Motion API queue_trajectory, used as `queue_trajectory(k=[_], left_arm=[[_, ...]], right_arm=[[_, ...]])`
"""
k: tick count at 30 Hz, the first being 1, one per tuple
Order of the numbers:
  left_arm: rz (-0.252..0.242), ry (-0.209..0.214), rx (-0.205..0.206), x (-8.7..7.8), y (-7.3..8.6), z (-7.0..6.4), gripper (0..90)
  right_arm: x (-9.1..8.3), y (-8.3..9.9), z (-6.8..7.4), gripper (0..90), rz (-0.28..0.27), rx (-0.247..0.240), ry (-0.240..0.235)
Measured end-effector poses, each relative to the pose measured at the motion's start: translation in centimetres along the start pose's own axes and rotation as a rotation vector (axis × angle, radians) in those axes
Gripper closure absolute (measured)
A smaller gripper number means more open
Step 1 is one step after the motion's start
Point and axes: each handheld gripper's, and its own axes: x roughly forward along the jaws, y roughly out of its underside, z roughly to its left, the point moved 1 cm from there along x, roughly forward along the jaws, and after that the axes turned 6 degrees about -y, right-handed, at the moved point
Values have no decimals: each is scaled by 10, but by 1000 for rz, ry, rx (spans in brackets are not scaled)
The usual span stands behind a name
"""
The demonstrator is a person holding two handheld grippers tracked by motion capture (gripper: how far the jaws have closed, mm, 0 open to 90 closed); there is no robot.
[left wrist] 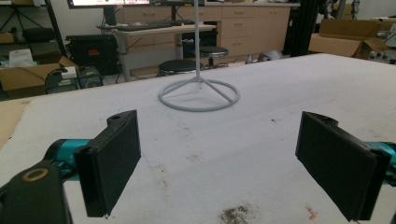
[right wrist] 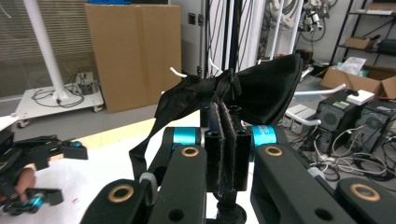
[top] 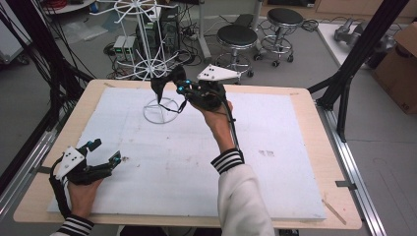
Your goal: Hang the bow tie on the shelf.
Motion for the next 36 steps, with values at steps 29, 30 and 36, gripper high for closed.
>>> queue_trajectory(k=[29, 30, 36], left_arm=[[3, 2, -3, 0, 0, 0, 144], [3, 3, -3, 0, 0, 0, 144], [4, 3, -3, 0, 0, 0, 144]], right_arm=[[37, 18, -25, 878, 5, 84, 27], [38, 19, -26, 878, 7, 85, 27], [42, 25, -32, 877, 26, 103, 32]])
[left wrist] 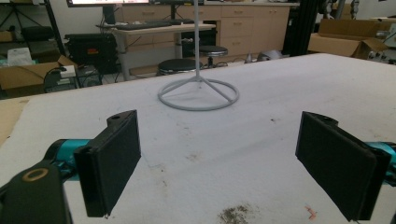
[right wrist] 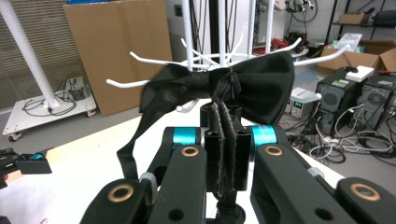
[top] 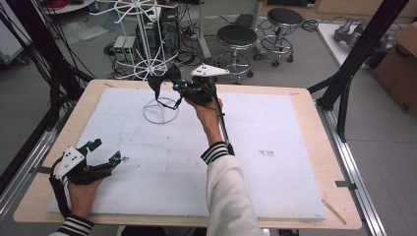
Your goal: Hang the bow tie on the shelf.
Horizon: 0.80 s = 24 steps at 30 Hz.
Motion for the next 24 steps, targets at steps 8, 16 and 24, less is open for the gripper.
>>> queue_trajectory(k=[8, 16, 24], left_arm=[[2, 1, 1, 0, 0, 0, 144], [1, 1, 3, 0, 0, 0, 144], [2, 0, 6, 0, 0, 0, 144]], right_arm=[[8, 7, -4, 877, 57, -11, 33], [15, 12, -3, 875, 130, -50, 60], [20, 16, -3, 836, 183, -82, 88]])
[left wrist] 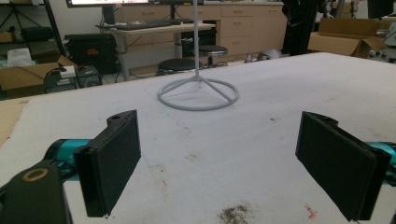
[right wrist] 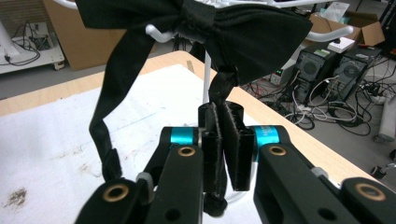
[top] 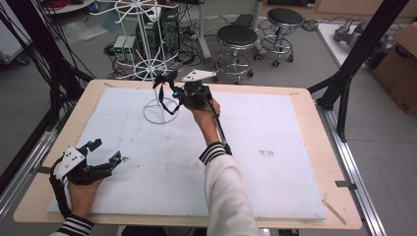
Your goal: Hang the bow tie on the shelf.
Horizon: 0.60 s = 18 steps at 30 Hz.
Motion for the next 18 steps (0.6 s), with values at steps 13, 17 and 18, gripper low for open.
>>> queue_trajectory(k=[13, 17, 18], left_arm=[[2, -3, 2, 0, 0, 0, 144], [0, -2, 4, 0, 0, -1, 144], [0, -3, 7, 0, 0, -1, 144]], right_arm=[[-8, 4, 9, 284, 55, 35, 3], [-22, 10, 8, 150, 51, 54, 8], [-32, 14, 7, 120, 31, 68, 2]])
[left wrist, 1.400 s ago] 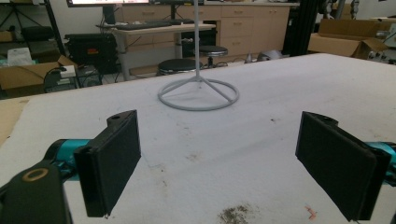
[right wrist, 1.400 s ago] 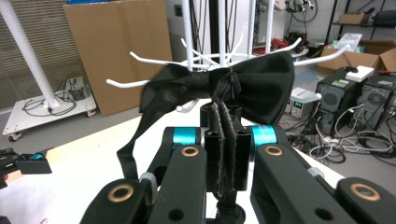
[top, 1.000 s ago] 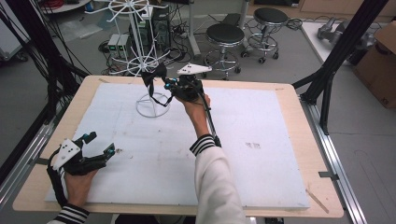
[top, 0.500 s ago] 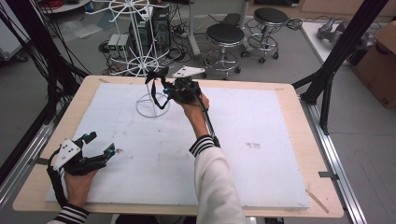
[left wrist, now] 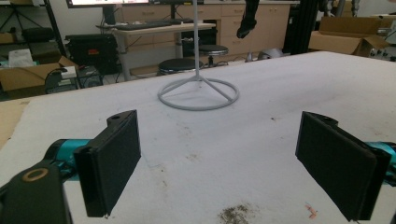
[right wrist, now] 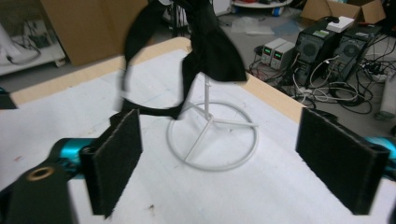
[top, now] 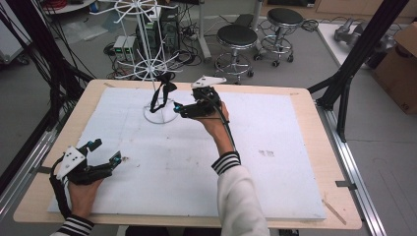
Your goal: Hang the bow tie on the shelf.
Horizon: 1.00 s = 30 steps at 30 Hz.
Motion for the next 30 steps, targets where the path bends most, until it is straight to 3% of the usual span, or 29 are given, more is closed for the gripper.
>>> queue_trajectory(k=[4, 9, 17, 21, 26, 30], left_arm=[[3, 0, 1, 0, 0, 0, 144], [0, 1, 6, 0, 0, -1, 143], [-2, 1, 11, 0, 0, -1, 144], [-4, 2, 18, -1, 0, -2, 144], [-6, -1, 24, 0, 0, -3, 144], [-5, -4, 35, -1, 0, -4, 144]], right_arm=[[-18, 9, -1, 119, -11, 0, 2], [-70, 41, -3, 118, -69, -9, 37], [-136, 93, -2, 117, -137, 7, 140], [-166, 129, 2, 117, -214, 15, 200], [-192, 175, 5, 117, -292, 39, 273], [-201, 203, 4, 117, -320, 66, 326]])
